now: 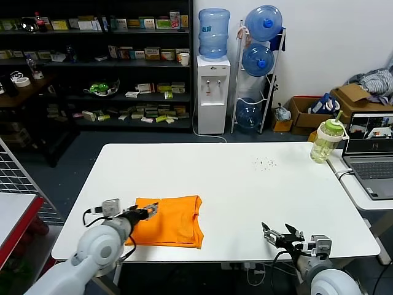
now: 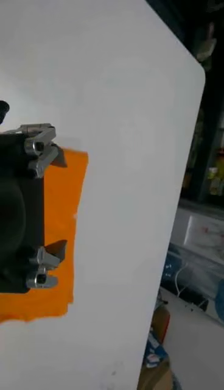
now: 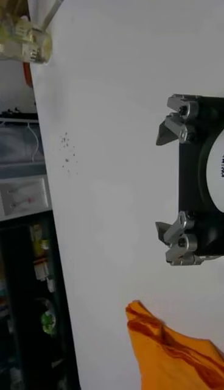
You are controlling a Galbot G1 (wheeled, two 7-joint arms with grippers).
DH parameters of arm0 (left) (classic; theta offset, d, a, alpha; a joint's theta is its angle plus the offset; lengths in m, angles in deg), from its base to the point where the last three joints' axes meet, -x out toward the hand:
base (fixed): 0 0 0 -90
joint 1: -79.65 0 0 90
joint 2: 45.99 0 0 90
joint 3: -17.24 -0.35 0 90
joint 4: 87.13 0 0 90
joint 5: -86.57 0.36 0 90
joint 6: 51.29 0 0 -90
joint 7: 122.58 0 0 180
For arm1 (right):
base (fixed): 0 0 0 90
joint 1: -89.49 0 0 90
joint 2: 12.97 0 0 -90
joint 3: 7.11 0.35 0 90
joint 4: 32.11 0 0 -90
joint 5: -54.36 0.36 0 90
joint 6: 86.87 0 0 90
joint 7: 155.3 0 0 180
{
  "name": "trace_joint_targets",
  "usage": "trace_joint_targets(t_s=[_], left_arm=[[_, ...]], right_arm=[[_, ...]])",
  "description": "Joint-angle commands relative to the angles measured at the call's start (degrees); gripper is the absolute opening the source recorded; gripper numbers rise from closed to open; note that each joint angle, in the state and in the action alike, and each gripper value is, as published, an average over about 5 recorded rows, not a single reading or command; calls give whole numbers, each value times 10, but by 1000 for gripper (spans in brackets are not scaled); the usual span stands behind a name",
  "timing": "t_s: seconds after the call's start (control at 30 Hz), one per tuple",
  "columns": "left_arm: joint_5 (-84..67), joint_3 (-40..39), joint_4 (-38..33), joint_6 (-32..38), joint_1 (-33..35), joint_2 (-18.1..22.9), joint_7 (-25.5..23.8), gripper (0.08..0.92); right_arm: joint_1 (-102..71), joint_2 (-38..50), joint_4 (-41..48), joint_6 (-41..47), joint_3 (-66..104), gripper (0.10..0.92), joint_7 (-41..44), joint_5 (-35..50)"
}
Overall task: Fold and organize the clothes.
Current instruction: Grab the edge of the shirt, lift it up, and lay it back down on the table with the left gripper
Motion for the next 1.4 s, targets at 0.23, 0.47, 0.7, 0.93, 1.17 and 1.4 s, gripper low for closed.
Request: trace_joint_targets(t_s=[0.23, 0.47, 0.7, 0.93, 1.17, 1.4], left_arm=[[44, 69, 110, 14, 81, -68, -215, 822], [51, 57, 128, 15, 61, -54, -214, 823], [57, 51, 121, 27, 61, -46, -217, 817], [57, 48, 114, 27, 63, -39, -217, 654], [58, 46, 112, 27, 62, -32, -215, 446], [56, 49, 95, 28, 62, -30, -213, 247]], right_arm=[[-13, 0, -8, 0, 9, 823, -1, 0], [-28, 1, -10, -1, 23, 823, 2, 0], [-15, -1, -5, 1, 13, 823, -1, 1], [-14, 3, -4, 1, 13, 823, -2, 2], [-16, 3, -5, 0, 15, 823, -2, 3], [-18, 1, -3, -1, 15, 823, -1, 3]])
